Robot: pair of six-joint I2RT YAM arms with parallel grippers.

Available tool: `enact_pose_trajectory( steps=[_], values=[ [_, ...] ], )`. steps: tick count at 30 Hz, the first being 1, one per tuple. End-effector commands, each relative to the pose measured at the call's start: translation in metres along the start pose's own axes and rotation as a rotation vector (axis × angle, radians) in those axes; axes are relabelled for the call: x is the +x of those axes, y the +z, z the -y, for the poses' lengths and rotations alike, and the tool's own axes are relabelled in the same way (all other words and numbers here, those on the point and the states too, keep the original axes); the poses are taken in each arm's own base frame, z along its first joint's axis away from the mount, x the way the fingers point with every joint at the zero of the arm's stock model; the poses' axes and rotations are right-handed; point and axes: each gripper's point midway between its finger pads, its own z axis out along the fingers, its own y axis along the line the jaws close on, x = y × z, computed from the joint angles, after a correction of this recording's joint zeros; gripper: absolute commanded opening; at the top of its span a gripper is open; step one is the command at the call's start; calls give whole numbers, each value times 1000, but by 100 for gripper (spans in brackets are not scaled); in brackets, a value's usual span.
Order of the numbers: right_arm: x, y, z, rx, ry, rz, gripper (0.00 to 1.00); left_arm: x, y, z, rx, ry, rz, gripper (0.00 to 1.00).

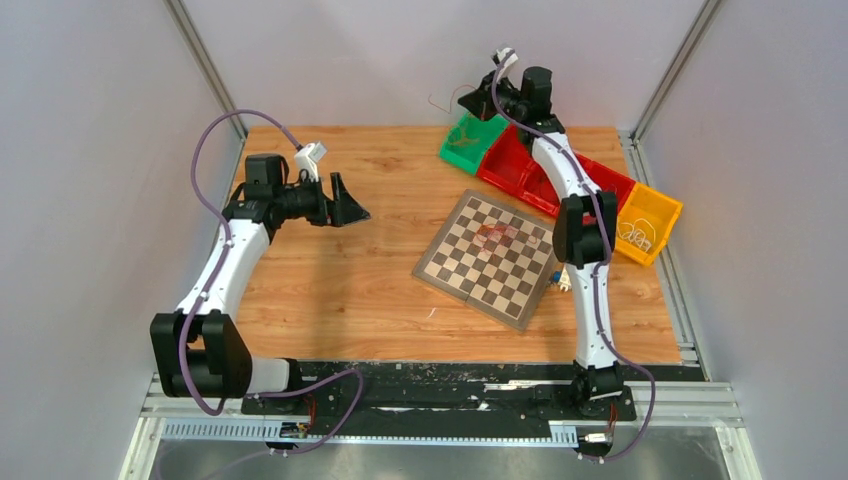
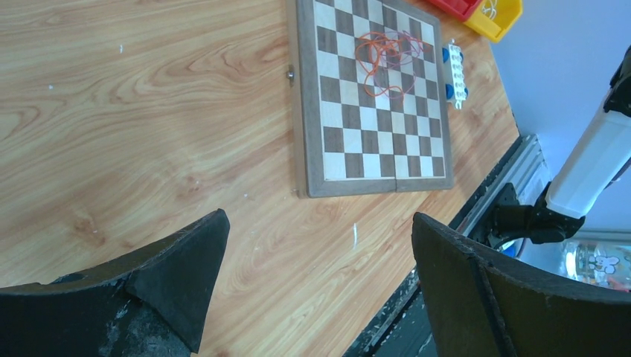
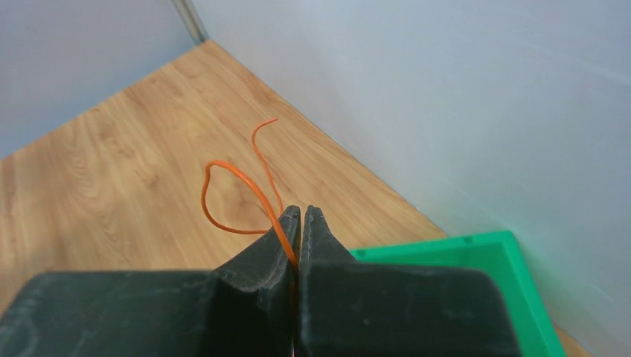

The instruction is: Untangle the cables

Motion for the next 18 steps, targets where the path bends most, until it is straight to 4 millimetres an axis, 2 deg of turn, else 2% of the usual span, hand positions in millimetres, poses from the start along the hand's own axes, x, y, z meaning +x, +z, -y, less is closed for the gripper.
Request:
enact_pose_trajectory(
  steps=[1,8,13,18],
  values=[
    [-32,-9,14,40,-123,57,0,-5,0,-4,-13,47,3,100],
    [-28,-49,39,91,-131,17,0,0,4,-7,4,22,-11,100],
    [-32,-77,57,115,-110,14,0,0,5,-5,14,20,-11,100],
    [-15,-89,72,133,-117,-19,0,2,5,-5,20,16,-15,100]
  ],
)
